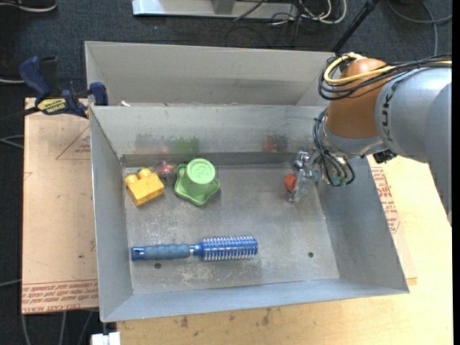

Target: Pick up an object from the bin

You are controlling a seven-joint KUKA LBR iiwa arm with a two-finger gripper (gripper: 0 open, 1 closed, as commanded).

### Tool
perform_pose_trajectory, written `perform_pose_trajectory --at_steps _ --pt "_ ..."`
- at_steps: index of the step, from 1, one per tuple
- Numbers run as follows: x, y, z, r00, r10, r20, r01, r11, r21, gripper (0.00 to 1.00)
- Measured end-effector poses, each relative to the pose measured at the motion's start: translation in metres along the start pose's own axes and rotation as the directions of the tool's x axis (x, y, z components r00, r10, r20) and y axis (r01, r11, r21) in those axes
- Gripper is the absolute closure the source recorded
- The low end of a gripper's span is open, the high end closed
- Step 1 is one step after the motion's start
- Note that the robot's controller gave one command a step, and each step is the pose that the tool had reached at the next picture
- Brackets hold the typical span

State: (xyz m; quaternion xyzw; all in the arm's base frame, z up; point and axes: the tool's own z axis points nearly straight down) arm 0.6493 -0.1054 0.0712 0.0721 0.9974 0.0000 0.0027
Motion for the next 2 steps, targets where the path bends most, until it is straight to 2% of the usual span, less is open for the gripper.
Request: perform_pose_trajectory --at_steps 1,2 --pt "-0.010 -0.023 -0.098 0.999 0.034 0.008 -0.034 0.999 0.000 1.00" --pt "0.005 -0.010 -0.139 1.000 0.026 0.003 -0.026 1.000 0.000 1.00"
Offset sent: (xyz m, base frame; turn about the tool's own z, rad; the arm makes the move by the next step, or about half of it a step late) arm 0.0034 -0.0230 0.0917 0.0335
